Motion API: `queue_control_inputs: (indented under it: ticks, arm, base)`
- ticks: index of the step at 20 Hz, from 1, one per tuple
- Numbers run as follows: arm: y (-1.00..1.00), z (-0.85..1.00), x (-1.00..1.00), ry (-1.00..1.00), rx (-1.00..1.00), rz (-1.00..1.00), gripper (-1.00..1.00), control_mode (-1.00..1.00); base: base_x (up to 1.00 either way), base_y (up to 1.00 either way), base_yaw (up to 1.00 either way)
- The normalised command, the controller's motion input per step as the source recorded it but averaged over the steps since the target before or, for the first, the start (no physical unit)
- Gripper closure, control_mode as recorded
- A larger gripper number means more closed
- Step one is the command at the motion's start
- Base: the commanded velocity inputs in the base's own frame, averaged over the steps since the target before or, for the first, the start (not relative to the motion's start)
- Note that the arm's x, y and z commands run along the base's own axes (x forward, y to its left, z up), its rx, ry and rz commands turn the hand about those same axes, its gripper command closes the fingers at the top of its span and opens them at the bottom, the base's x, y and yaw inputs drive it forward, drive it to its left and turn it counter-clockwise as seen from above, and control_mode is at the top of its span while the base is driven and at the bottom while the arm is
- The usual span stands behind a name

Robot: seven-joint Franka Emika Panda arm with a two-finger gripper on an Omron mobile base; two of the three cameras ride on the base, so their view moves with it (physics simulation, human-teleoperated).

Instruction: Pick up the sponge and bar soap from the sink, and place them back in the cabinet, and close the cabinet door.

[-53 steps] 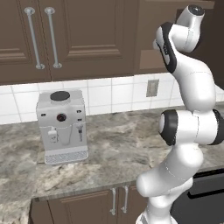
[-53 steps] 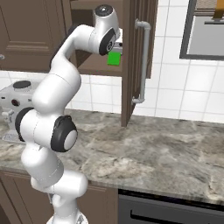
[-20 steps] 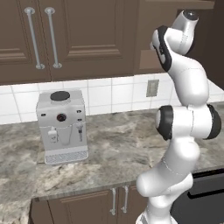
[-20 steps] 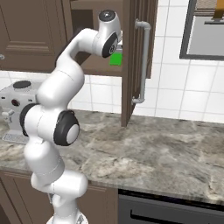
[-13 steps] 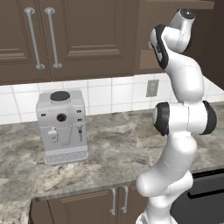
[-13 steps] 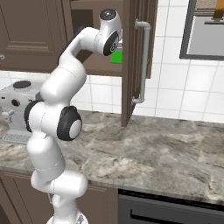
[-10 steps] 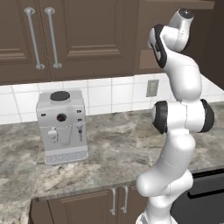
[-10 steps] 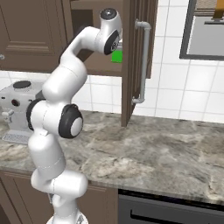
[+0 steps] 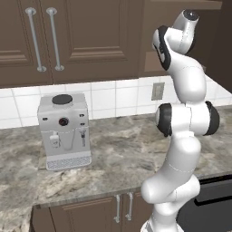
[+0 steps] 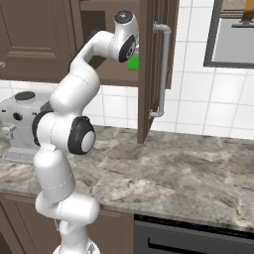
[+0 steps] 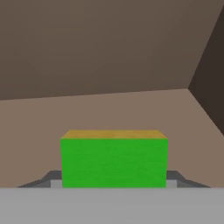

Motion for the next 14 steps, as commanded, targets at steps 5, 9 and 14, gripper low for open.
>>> queue_control_inputs:
  ticks: [5,9,14]
  arm:
    - [0.00,0.00,0.00,0.00,0.00,0.00,-1.00,-1.00]
    - [0.00,0.00,0.00,0.00,0.00,0.00,-1.00,-1.00]
    - [0.00,0.00,0.00,0.00,0.00,0.00,-1.00,-1.00]
  base:
    - [0.00,0.00,0.00]
    - [0.00,0.00,0.00]
    - [0.00,0.00,0.00]
